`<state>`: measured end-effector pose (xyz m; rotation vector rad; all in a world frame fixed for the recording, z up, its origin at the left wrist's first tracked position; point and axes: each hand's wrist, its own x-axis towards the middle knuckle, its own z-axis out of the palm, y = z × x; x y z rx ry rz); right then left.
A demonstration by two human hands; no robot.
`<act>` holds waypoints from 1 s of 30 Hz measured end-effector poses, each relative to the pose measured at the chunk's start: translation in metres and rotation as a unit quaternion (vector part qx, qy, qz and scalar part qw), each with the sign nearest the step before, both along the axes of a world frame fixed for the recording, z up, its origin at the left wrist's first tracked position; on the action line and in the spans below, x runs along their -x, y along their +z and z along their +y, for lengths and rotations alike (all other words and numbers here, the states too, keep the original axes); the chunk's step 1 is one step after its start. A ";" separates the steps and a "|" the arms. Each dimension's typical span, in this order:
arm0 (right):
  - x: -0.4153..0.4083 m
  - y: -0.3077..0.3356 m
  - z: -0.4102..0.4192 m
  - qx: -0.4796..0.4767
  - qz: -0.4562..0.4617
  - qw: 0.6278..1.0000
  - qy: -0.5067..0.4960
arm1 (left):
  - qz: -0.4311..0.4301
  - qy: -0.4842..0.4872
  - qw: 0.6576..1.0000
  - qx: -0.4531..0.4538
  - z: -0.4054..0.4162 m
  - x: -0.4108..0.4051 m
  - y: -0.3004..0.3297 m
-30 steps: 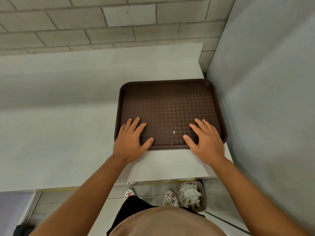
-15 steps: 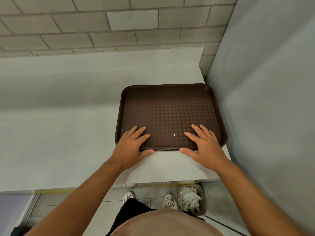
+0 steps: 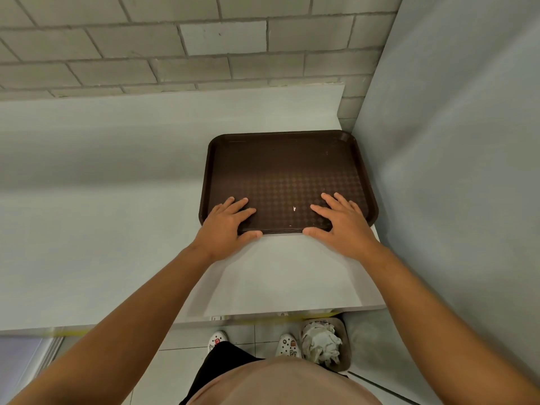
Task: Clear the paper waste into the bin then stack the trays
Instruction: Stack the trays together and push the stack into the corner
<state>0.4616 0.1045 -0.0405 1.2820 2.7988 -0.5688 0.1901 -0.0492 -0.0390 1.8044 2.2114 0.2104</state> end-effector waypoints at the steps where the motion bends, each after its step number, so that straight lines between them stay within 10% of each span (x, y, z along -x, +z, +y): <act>1: 0.002 0.001 0.003 0.000 0.001 1.000 -0.001 | -0.001 0.000 1.000 -0.001 0.004 0.002 0.000; 30: 0.039 0.002 0.080 0.003 0.030 1.000 0.000 | -0.030 0.021 0.999 -0.011 0.074 0.036 0.003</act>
